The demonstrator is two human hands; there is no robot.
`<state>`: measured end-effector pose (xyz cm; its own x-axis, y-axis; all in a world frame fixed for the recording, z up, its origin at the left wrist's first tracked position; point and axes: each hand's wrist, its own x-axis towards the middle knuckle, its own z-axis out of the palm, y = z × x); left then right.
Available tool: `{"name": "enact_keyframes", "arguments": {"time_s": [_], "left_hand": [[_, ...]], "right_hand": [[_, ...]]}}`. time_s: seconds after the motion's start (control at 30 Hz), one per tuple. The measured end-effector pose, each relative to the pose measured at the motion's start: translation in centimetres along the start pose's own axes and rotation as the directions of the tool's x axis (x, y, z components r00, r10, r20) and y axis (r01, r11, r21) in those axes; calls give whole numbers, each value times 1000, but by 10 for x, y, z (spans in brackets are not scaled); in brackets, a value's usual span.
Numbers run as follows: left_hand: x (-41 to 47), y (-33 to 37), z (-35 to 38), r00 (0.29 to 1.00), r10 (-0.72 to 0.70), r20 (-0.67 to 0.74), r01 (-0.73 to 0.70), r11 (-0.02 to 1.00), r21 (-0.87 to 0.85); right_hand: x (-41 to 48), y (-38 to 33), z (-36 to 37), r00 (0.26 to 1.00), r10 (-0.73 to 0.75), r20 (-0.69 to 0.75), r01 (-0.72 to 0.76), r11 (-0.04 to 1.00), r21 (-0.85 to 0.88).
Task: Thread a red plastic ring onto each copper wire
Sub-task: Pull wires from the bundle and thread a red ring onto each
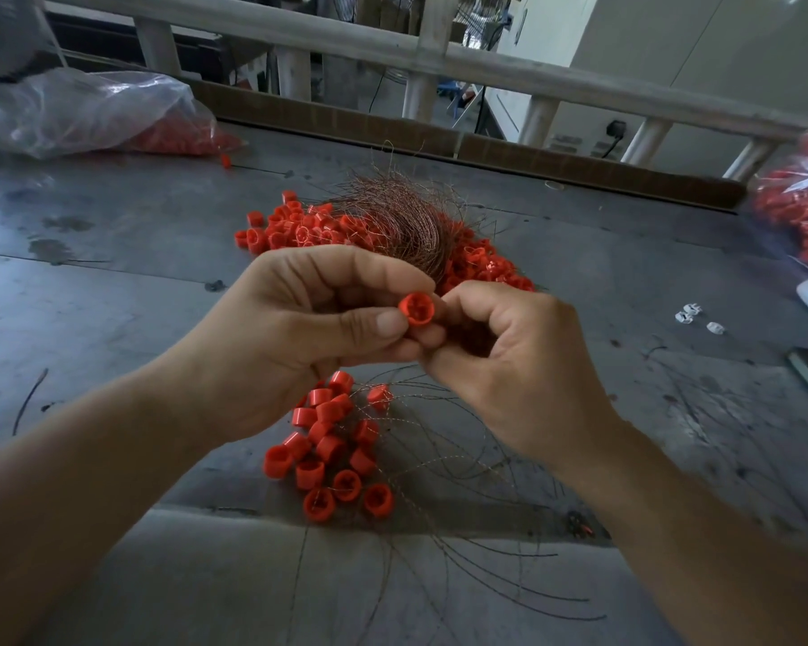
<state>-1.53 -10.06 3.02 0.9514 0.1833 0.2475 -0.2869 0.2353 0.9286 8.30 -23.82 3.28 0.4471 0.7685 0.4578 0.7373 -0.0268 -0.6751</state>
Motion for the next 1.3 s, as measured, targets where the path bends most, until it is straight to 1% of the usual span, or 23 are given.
{"name": "enact_keyframes", "arguments": {"time_s": [0.1, 0.17, 0.2, 0.23, 0.27, 0.37, 0.4, 0.43, 0.53, 0.63, 0.77, 0.8, 0.9, 1.0, 1.07, 1.1, 1.13, 1.17, 1.2, 1.23, 1.27, 1.3], "left_hand": [[1, -1, 1, 1000, -7, -7, 7, 1000, 0], [1, -1, -1, 999, -6, -39, 6, 1000, 1], [1, -1, -1, 999, -6, -53, 6, 1000, 0], [1, -1, -2, 998, -4, -65, 4, 1000, 0], [1, 0, -2, 997, -3, -76, 3, 1000, -2], [0, 0, -2, 994, 4, -106, -4, 1000, -5], [0, 0, -2, 994, 5, -110, -6, 1000, -8], [0, 0, -2, 994, 6, -113, -7, 1000, -11], [0, 0, -1, 993, 8, -120, -9, 1000, -15], [0, -1, -1, 993, 11, -120, -13, 1000, -14], [1, -1, -3, 995, 20, -99, -20, 1000, -6], [1, -2, -5, 996, 22, -90, -21, 1000, 13], [0, -3, -9, 999, 21, -48, -14, 989, 150], [1, -4, -12, 998, 3, -57, 7, 983, 182], [0, -4, -12, 998, -4, -58, 15, 982, 190], [0, -4, -12, 999, -4, -53, 14, 981, 195], [-1, -4, -11, 999, -3, -49, 12, 980, 197], [0, -4, -11, 999, 0, -49, 9, 982, 188], [0, -4, -11, 998, 2, -55, 6, 988, 157], [1, -3, -10, 998, -2, -67, 10, 993, 117], [1, -3, -9, 997, -12, -77, 19, 996, 89], [1, -3, -8, 996, -21, -81, 28, 996, 81]], "right_hand": [[2, 2, -3, 1000, 13, 24, -14, 1000, 16], [5, 2, -11, 996, 56, 70, -59, 997, 41], [7, 4, -16, 994, 90, 66, -93, 995, 36], [10, 7, -22, 991, 127, 33, -128, 991, 25], [13, 11, -28, 986, 163, -31, -162, 987, 17], [20, 32, -44, 939, 244, -240, -261, 965, -39], [21, 40, -46, 928, 253, -272, -284, 955, -81], [22, 47, -47, 925, 262, -275, -304, 945, -121], [21, 60, -40, 937, 302, -177, -339, 907, -249], [21, 67, -27, 950, 303, -78, -308, 869, -388], [25, 76, -19, 961, 266, -77, -270, 831, -486], [27, 78, -18, 960, 272, -73, -271, 822, -501], [29, 85, -15, 959, 277, -54, -261, 802, -537], [30, 85, -13, 964, 260, -48, -245, 806, -539], [30, 83, -16, 966, 240, -91, -253, 833, -492], [31, 80, -20, 961, 242, -130, -275, 863, -424], [31, 77, -24, 950, 269, -158, -306, 899, -312], [30, 72, -28, 935, 316, -161, -340, 928, -151], [30, 65, -32, 921, 364, -141, -362, 931, 40], [28, 59, -34, 911, 397, -112, -367, 904, 222], [27, 52, -36, 907, 413, -79, -361, 862, 357], [25, 45, -36, 909, 415, -45, -352, 820, 451]]}}
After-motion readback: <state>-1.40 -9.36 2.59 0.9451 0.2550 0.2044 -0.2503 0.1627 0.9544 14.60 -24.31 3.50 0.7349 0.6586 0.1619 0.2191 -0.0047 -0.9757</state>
